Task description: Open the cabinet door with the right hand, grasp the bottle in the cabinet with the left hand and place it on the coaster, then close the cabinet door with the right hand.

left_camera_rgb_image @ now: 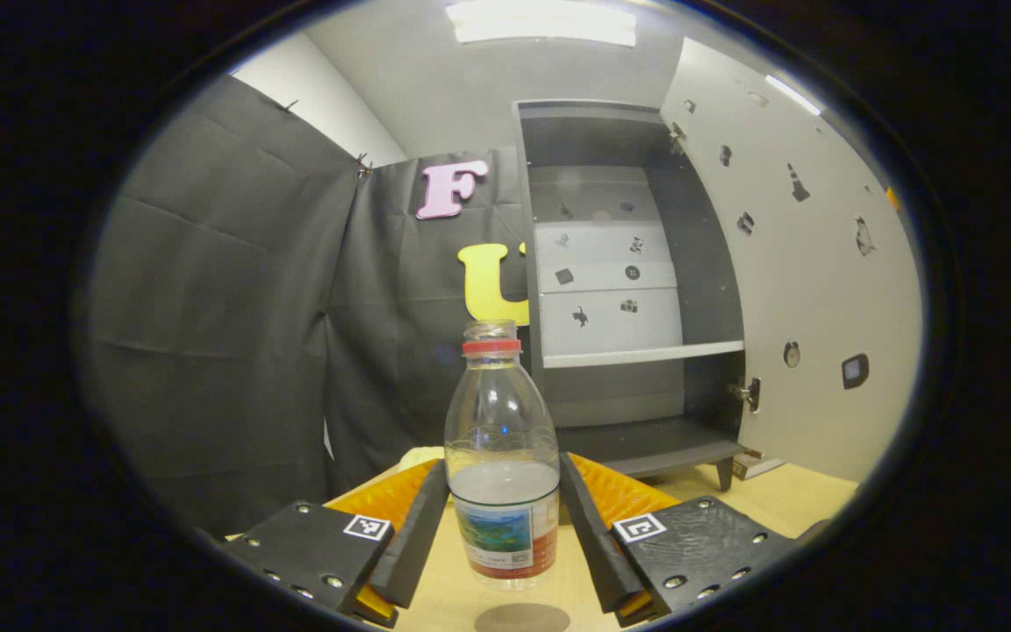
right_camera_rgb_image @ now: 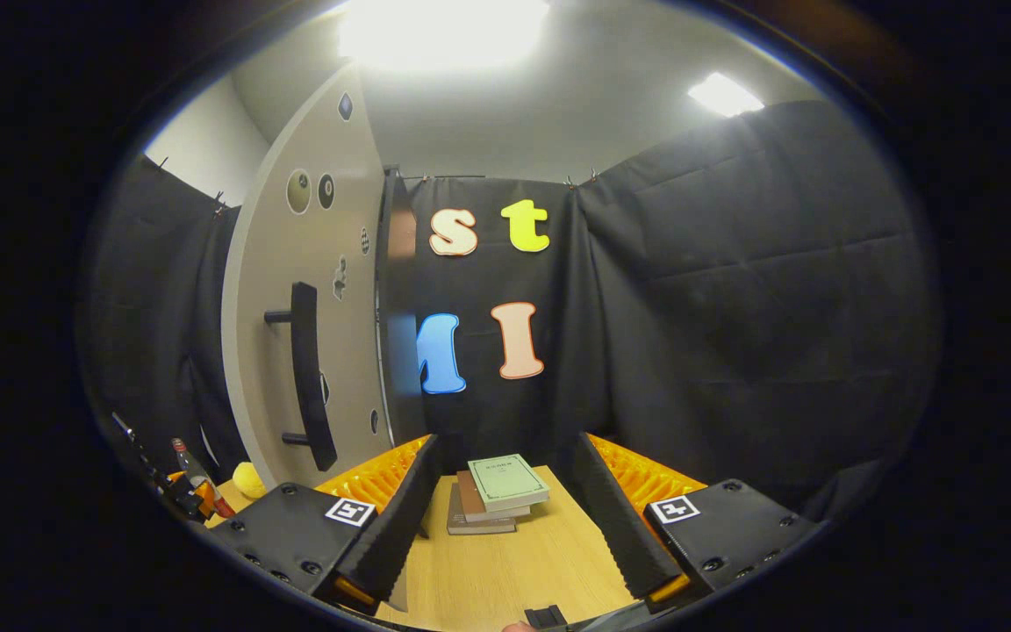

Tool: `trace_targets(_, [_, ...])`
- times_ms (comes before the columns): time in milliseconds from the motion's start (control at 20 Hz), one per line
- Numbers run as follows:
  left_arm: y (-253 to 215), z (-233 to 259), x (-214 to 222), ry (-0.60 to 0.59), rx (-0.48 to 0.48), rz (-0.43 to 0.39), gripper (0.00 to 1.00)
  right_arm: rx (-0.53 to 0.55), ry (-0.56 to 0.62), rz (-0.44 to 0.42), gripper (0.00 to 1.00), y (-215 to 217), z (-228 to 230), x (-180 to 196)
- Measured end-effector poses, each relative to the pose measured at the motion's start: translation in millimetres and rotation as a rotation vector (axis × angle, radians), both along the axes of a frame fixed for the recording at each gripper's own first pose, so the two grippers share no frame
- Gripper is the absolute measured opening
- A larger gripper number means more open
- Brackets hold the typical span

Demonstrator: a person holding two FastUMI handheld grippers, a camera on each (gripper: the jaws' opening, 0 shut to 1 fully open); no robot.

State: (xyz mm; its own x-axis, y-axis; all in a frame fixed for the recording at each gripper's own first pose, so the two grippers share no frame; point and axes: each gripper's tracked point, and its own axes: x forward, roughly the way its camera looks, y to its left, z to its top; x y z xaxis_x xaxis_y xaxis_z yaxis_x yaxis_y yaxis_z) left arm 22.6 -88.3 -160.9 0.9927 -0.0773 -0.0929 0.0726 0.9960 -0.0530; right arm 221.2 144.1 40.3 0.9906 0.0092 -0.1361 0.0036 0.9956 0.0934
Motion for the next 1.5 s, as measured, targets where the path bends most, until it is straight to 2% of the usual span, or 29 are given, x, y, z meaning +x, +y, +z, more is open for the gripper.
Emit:
trace_targets(300, [-3,-56,-18,0.045,0.008,-0.009,0.75,-0.051,0.046,0.025,0.98,18,-17,-3])
trace_targets(550, [-2,-88,-28,0.066,0.006,-0.008,0.77,-0.122,0.059,0.052,0.98,35,-25,-5])
trace_targets(650, [-3,-100,-30,0.090,-0.008,-0.003,0.75,-0.128,0.063,0.054,0.98,39,-27,-7])
trace_targets(700, [-2,-104,-34,0.099,-0.016,-0.001,0.77,-0.126,0.061,0.052,0.94,40,-26,-9])
trace_targets(800, [-2,-111,-38,0.115,-0.024,-0.003,0.75,-0.115,0.055,0.040,0.99,39,-26,-10])
trace_targets(950, [-3,-114,-39,0.126,-0.013,-0.005,0.75,-0.079,0.069,0.027,0.99,38,-30,-13])
trace_targets(1100, [-5,-121,-45,0.132,-0.016,-0.011,0.82,-0.063,0.073,0.010,0.99,35,-31,-14])
trace_targets(1200, [-4,-118,-46,0.117,-0.017,-0.010,0.75,-0.067,0.078,0.003,0.96,34,-31,-16])
trace_targets(1250, [-5,-119,-47,0.109,-0.017,-0.009,0.78,-0.071,0.079,0.003,0.96,35,-31,-16])
trace_targets(1300, [-6,-118,-43,0.103,-0.018,-0.008,0.75,-0.078,0.081,0.005,0.96,37,-31,-16])
trace_targets(1350, [-6,-118,-41,0.095,-0.017,-0.001,0.78,-0.086,0.084,0.007,0.97,37,-31,-15])
trace_targets(1450, [-2,-116,-35,0.078,-0.023,0.014,0.75,-0.105,0.086,0.016,0.97,41,-32,-17])
trace_targets(1500, [-3,-120,-33,0.085,-0.030,0.018,0.78,-0.114,0.088,0.022,0.97,43,-33,-17])
